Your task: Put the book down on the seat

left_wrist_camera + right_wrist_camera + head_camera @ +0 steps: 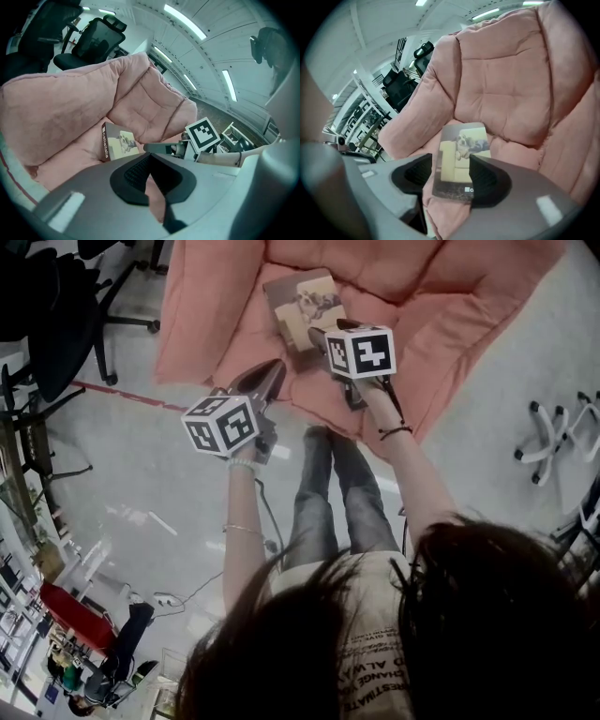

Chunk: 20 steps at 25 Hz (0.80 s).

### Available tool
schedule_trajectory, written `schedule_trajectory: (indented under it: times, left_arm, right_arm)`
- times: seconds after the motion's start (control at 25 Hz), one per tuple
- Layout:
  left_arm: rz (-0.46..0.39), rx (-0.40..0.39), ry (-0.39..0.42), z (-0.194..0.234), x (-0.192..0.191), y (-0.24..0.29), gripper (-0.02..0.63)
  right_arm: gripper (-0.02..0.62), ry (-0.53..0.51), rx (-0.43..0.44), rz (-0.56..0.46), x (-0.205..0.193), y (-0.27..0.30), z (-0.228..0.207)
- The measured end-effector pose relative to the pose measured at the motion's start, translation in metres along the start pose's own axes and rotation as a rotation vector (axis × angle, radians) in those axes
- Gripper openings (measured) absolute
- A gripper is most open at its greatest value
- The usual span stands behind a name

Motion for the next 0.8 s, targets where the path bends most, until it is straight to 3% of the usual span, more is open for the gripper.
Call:
schedule_trajectory:
  times: [0.28, 0.4, 0.8]
  left_arm:
    - [-0.07, -0.01, -0.002, -0.04, 0.025, -0.025, -0.002]
    - [-0.091, -0.015, 0.001, -0.059, 0.031, -0.035, -0.002]
    - [-0.121, -0.039, 0.045, -0.124, 0.055, -0.077, -0.002]
  right_arm:
    - [0.156, -0.029, 0.147, -0.092, 0.015, -0.059, 0.032]
    - [0.113, -0.051, 0.16, -0.108, 0.017, -0.087, 0.042]
    - [0.071, -0.069, 0.273, -0.193, 0.044, -0.169, 0.09]
Point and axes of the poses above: the fingertips, and each gripper's own axes: y forward along the fingers, z to its left, x out of its top, the point moved 7 cm from there along -y, backward along the fingers, and after that the axes turned 2 degrees about x, right-handed, at the moved point
